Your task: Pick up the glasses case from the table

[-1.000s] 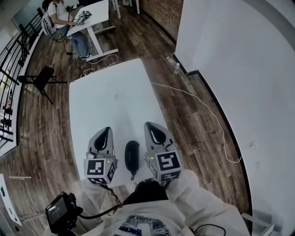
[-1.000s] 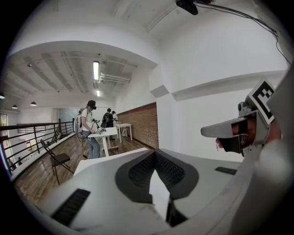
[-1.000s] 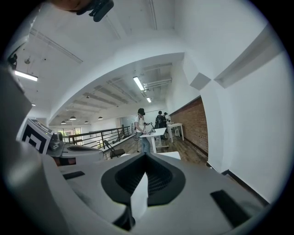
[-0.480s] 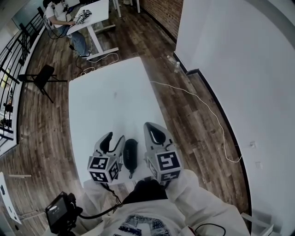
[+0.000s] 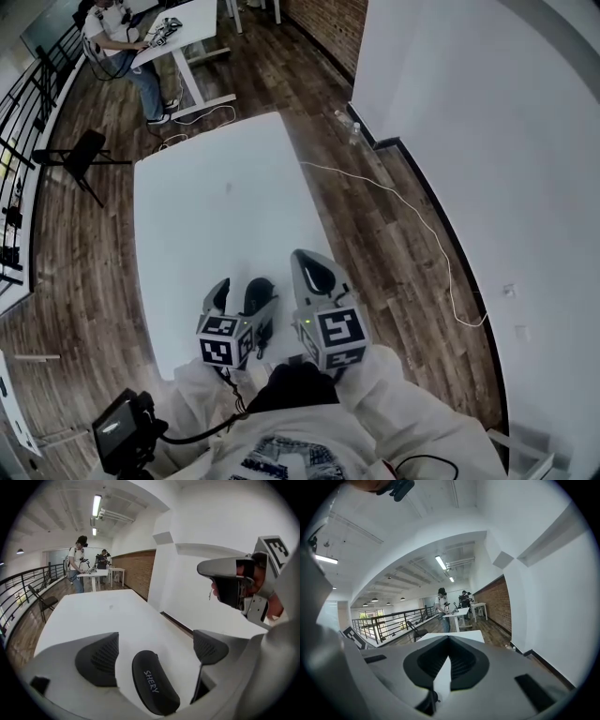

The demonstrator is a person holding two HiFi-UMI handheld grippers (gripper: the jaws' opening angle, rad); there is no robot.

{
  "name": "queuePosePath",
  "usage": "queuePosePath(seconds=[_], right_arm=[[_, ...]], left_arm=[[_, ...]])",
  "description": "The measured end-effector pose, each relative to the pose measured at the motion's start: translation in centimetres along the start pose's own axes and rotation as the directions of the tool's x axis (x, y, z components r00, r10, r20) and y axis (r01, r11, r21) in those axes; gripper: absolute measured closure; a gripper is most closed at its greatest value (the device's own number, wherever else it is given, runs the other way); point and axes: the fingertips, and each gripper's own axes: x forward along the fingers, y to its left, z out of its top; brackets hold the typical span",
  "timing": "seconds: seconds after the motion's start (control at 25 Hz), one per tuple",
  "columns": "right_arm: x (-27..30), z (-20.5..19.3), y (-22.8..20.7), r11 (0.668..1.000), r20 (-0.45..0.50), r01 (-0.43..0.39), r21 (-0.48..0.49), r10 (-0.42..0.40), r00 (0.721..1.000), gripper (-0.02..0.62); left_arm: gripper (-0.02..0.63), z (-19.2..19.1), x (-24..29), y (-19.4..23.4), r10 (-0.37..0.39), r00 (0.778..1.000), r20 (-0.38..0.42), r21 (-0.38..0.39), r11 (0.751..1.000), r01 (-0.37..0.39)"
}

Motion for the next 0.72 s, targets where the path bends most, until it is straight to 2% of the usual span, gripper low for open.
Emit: queuePosePath(seconds=[0.28, 0.6, 0.72], right_arm=[[-0.3, -0.2, -0.2, 1.0, -0.009, 0.01, -0.001, -0.01, 1.0, 0.597], [-0.8, -0.3, -0.6, 1.0, -0.021, 0.024, -0.004, -0.024, 0.999, 0.597], [-0.9, -0.3, -0.7, 1.0, -0.021, 0.029, -0.006, -0.029, 0.999, 0.597]], left_arm=[[0.094, -4.2, 2.5, 0.4, -0.015, 0.993, -0.121, -0.065, 0.998, 0.007], [0.094, -9.0, 5.5, 1.5, 0.007, 0.965, -0.261, -0.075, 0.997, -0.028], [0.094, -10.7, 5.8, 2.6, 0.047, 0.949, -0.313, -0.077, 0.994, -0.075]])
